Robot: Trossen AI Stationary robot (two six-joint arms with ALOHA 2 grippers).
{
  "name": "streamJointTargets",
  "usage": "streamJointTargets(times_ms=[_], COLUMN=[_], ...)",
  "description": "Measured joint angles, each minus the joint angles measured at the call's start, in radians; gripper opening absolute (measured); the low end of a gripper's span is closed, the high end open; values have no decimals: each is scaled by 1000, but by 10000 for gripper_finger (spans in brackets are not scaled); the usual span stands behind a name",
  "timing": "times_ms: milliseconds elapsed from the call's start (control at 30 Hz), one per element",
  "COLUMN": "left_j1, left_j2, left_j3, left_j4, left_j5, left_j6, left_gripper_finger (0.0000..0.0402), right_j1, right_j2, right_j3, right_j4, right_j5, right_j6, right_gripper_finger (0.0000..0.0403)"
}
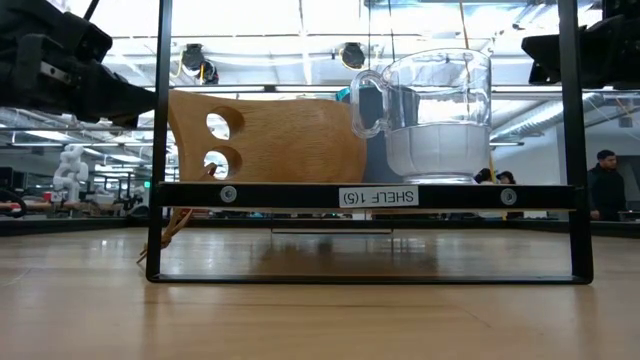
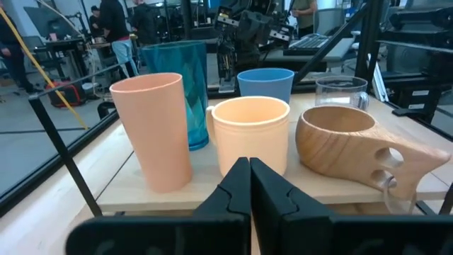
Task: Stack small to large cups/mugs on shelf
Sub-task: Return to Home Position
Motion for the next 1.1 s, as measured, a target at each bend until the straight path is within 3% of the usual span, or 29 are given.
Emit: streamJointTargets(times_ms=[633, 1100], left_j1=[0, 4], left_j2=[-5, -5], left_j3=[0, 0], left_j4=[4, 1], left_j5=[0, 1], left_j6=[28, 71], left_gripper_finger=[1, 2], right_j1=[-189, -215], right_j2=[0, 25], right_j3=[0, 0], right_j4=[-73, -117], right_j5=[-38, -75], right_j6=[88, 99], right_gripper_finger=[0, 0])
